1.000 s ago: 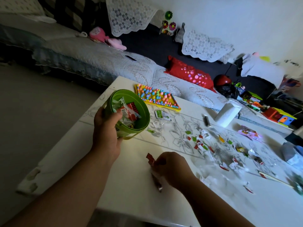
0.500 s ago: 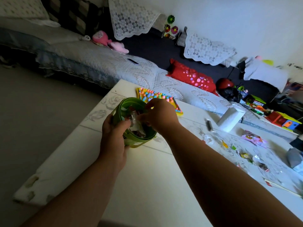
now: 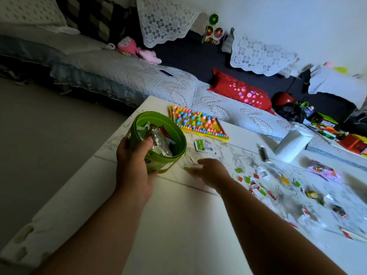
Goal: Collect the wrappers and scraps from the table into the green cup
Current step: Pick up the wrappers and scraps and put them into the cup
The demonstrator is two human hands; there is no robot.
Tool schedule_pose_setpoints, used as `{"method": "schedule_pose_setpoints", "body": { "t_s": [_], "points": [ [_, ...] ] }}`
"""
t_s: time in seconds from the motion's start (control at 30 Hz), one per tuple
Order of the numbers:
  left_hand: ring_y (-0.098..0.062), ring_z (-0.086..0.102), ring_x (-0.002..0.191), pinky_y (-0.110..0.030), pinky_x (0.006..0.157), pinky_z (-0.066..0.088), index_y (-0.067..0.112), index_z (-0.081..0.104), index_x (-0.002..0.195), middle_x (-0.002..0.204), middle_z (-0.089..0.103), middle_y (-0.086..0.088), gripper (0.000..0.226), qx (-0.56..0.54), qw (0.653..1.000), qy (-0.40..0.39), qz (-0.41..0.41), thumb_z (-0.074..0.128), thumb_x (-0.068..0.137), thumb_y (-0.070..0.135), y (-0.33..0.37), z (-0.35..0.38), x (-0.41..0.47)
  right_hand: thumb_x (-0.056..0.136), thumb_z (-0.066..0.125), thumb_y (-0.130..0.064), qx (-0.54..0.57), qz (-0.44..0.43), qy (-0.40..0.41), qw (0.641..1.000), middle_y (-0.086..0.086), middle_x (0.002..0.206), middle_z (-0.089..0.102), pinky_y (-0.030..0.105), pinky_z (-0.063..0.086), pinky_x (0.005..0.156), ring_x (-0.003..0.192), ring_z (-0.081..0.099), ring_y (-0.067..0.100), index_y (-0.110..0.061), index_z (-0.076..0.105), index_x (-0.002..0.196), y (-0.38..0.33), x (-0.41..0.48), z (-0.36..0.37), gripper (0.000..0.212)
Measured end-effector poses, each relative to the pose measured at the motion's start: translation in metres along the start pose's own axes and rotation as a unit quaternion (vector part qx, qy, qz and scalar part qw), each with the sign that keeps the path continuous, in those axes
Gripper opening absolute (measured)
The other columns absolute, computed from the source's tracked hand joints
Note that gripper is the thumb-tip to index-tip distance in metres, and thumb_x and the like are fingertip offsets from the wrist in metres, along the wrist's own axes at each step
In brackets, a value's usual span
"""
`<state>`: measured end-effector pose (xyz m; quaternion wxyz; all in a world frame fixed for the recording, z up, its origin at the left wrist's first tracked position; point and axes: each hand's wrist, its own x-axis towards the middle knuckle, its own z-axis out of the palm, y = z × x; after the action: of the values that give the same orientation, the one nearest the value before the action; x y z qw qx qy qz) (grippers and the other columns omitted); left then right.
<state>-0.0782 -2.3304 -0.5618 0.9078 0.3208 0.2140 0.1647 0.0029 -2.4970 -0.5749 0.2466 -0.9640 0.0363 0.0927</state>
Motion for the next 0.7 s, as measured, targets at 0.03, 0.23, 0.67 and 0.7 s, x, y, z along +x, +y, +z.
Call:
{"method": "schedule_pose_setpoints", "body": {
  "t_s": [0.03,0.23,0.67,0.7],
  "points": [
    [-0.028,0.060,0.120,-0.062,0.099,0.048,0.035,0.049,0.141,0.138,0.059,0.001,0.057,-0.003,1.000,0.000,0.004,0.065,0.090,0.017,0.001,0.001,0.003,0.072,0.065,-0.061,-0.020,0.001,0.004,1.000,0.010,0.109,0.066,0.032,0.050,0.084,0.104,0.059,0.028,-0.021,0.067,0.091,0.001,0.004,0.008,0.044],
    [-0.030,0.059,0.122,-0.066,0.097,0.046,0.034,0.055,0.135,0.137,0.060,0.002,0.047,0.000,1.000,0.004,0.021,0.062,0.091,0.019,0.009,0.000,0.018,0.075,0.068,-0.043,0.033,0.028,0.052,0.998,0.001,0.084,0.068,0.029,0.049,0.071,0.084,0.061,0.019,-0.017,0.071,0.081,0.000,0.020,0.018,0.027],
    [-0.028,0.061,0.119,-0.062,0.092,0.050,0.031,0.051,0.140,0.140,0.060,0.002,0.075,0.004,0.999,-0.001,0.035,0.067,0.067,0.027,0.000,0.011,0.022,0.072,0.080,-0.022,0.079,-0.014,-0.044,0.996,0.008,0.080,0.065,0.023,0.054,0.059,0.061,0.061,0.019,-0.010,0.069,0.106,-0.021,0.043,0.009,0.038],
    [-0.028,0.061,0.118,-0.062,0.092,0.051,0.030,0.051,0.140,0.140,0.060,0.001,0.074,0.005,0.999,0.000,0.036,0.068,0.069,0.026,0.000,0.011,0.022,0.072,0.080,-0.023,0.067,0.000,-0.041,0.997,0.007,0.072,0.065,0.022,0.052,0.058,0.057,0.060,0.019,-0.007,0.072,0.100,-0.023,0.047,0.011,0.034]
  ]
}}
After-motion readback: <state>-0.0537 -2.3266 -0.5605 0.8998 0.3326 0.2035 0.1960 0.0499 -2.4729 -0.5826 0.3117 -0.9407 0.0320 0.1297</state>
